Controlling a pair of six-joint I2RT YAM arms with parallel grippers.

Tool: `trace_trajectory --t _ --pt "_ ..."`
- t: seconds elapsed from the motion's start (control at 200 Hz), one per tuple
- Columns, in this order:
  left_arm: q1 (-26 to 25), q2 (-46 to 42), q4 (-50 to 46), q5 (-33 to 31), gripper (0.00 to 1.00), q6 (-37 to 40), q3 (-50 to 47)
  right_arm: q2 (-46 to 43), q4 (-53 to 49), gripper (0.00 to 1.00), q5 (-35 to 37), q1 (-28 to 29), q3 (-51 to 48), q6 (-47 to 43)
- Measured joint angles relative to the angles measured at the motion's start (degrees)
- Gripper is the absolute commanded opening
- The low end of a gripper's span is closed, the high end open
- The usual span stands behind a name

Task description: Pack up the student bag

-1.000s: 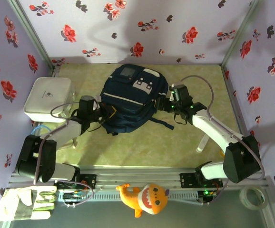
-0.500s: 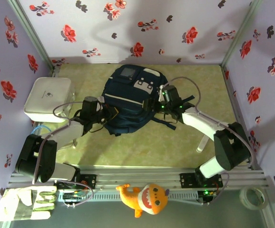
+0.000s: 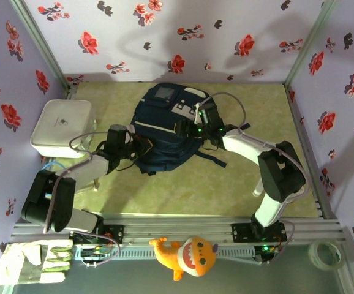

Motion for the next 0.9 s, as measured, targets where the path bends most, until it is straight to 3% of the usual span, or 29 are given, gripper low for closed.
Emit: trace_trajectory --t 0.46,0.66,0.775,0.9 --pt "0.0 0.87 0.2 0.2 0.0 -0.66 0.07 0.7 -6.38 0.82 -6.32 0.09 1.36 -7.04" --pt "0.0 1.4 0.17 0.17 0.0 -1.07 0.42 -3.74 -10.82 0.79 -10.34 1.16 -1.49 -10.47" --pt "0.0 1.46 0.07 0.2 0.0 -1.11 0.87 -5.38 -12.33 0.74 -11.56 2.1 -2.19 -11.61" --pt "0.0 1.46 -0.02 0.17 0.0 -1.11 1.33 -5.6 -13.75 0.59 -8.9 2.6 -2.19 -12.81"
